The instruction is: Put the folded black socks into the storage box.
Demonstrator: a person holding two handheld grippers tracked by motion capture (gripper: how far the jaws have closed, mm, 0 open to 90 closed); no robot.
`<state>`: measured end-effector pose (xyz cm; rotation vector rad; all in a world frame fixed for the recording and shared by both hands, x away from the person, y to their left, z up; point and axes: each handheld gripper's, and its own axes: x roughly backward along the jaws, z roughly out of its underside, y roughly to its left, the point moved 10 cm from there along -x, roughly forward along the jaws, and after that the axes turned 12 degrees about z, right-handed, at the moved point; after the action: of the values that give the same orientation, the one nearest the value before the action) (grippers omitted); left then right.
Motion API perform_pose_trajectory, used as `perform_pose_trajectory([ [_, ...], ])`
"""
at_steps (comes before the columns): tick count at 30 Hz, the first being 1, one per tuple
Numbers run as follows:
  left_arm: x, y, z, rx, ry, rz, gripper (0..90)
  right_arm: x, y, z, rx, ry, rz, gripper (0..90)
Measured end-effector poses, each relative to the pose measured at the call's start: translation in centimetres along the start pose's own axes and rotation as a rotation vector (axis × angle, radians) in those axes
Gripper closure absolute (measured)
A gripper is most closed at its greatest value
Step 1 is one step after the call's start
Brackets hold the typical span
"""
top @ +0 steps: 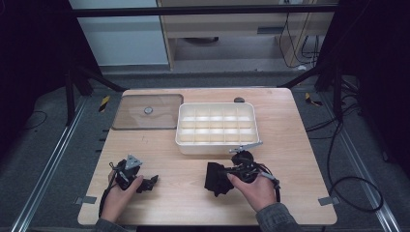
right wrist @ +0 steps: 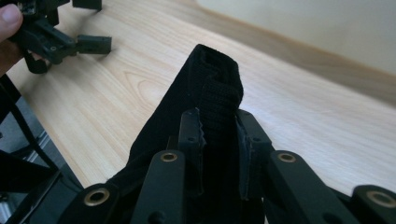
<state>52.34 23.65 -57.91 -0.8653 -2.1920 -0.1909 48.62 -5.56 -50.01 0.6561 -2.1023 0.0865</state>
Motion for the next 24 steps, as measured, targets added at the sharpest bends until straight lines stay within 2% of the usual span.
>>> perform_pose_trajectory([
  [7,0.0,0.0,0.0,-0.007,-0.002,0.005,0.0,2.1,-2.3,-0.7,0.017,-0.008,0.059,74.9],
  [15,0.0,0.0,0.0,-0.007,-0.002,0.005,0.0,4.0,-4.5,-1.3,0.058,0.032,0.135,74.8],
  [24,0.0,0.0,0.0,-0.005,-0.004,0.005,0.0,6.2,-7.2,-2.6,0.077,0.039,0.204,74.7],
])
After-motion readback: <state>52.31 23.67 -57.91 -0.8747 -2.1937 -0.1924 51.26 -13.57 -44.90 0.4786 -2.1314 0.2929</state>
